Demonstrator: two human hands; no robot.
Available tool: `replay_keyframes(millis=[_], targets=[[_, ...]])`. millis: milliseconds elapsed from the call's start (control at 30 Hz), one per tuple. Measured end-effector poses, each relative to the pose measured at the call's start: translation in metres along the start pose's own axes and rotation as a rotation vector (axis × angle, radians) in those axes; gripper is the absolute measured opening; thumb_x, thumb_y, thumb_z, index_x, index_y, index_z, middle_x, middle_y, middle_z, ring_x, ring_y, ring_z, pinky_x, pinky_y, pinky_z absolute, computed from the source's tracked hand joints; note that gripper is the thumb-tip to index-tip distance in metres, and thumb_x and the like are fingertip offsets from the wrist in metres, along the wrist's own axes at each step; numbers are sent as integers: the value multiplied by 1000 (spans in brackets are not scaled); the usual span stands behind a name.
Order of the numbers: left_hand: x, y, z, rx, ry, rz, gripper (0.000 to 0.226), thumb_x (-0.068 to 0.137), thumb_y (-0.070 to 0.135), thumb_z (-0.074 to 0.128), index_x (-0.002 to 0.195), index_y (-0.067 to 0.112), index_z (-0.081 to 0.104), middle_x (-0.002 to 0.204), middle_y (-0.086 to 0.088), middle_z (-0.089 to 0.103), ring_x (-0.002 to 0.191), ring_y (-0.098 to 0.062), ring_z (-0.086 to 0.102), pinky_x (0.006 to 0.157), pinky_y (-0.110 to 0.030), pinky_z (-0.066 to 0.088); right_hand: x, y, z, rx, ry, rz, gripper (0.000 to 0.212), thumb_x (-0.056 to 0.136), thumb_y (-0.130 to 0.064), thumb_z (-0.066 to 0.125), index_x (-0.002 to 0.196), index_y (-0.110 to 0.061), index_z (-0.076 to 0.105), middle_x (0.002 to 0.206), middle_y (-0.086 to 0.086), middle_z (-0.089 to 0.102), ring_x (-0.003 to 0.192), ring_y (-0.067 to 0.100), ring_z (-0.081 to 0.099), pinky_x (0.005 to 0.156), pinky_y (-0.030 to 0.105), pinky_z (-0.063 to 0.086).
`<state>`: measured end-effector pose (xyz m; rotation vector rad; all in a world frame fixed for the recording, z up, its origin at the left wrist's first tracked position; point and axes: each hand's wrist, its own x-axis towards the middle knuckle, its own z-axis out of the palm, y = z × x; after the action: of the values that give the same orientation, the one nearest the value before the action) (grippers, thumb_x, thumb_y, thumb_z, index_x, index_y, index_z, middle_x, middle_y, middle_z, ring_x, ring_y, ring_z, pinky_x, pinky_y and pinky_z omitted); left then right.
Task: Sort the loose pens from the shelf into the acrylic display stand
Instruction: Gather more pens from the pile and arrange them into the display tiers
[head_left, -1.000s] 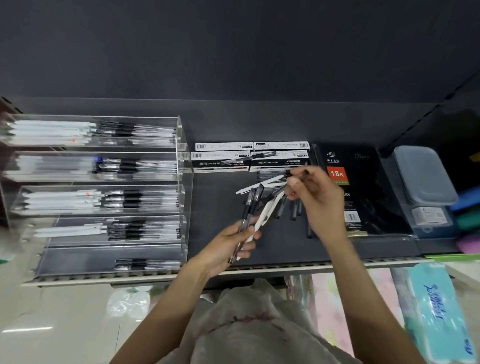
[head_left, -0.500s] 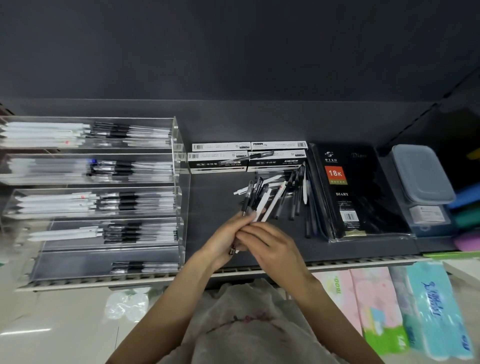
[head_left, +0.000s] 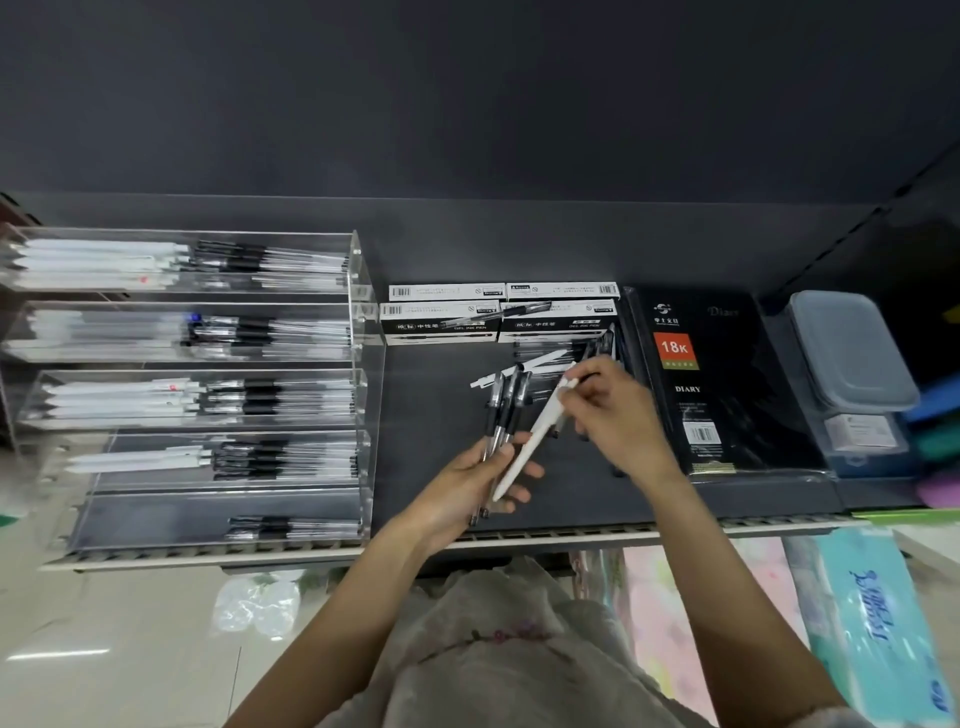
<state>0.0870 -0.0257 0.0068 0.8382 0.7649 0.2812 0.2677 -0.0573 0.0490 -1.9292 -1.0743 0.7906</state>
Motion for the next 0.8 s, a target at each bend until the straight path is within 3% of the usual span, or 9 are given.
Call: replay_keyframes(millis=[133, 233, 367, 467, 600, 700, 800], targets=[[0, 2, -1, -303, 66, 67, 27, 100, 18, 39, 118, 14, 57, 108, -7, 71, 94, -20, 70, 77, -32, 57, -2, -1, -20, 381, 263, 30, 23, 85, -1, 62, 76, -19, 50, 61, -1, 61, 45, 10, 54, 45, 24, 43], [4, 4, 3, -468, 137, 147, 28, 100, 16, 36, 118, 13, 57, 116, -9, 68, 105, -21, 66, 87, -37, 56, -20, -4, -5, 572, 159, 61, 18, 85, 4, 62, 79, -11, 52, 66, 4, 66, 56, 15, 63, 52, 21, 49], [9, 6, 12, -564, 221, 238, 31, 101, 17, 34, 126, 12, 52, 117, -4, 68, 110, -17, 64, 91, -36, 54, -46, 7, 42, 555, 106, 125, 11, 85, -5, 65, 83, -15, 62, 77, 1, 72, 76, 17, 69, 65, 26, 54], [10, 6, 20, -592, 274, 281, 30, 101, 21, 34, 124, 18, 53, 117, 0, 69, 112, -15, 62, 91, -32, 52, -58, 14, 68, 511, 111, 181, 2, 86, -13, 66, 86, -14, 64, 82, 2, 72, 80, 19, 68, 72, 34, 56], [9, -2, 29, -513, 393, 347, 28, 102, 23, 34, 124, 23, 51, 119, 1, 67, 115, -16, 61, 89, -29, 52, -66, 14, 85, 432, 47, 162, 7, 90, -18, 62, 85, -17, 58, 82, 0, 69, 72, 10, 64, 63, 33, 56], [6, -8, 31, -467, 491, 386, 26, 103, 23, 33, 123, 25, 49, 118, 3, 68, 114, -15, 61, 93, -33, 49, -68, 14, 90, 315, -41, 123, 8, 94, -25, 56, 89, -19, 54, 82, -3, 65, 70, 8, 61, 65, 36, 54], [-9, -10, 27, -351, 600, 424, 26, 103, 24, 31, 124, 26, 47, 118, 5, 68, 115, -12, 60, 96, -31, 47, -74, 6, 97, 396, -163, 191, 8, 96, -24, 52, 89, -20, 50, 79, -2, 62, 65, 10, 60, 55, 37, 53]])
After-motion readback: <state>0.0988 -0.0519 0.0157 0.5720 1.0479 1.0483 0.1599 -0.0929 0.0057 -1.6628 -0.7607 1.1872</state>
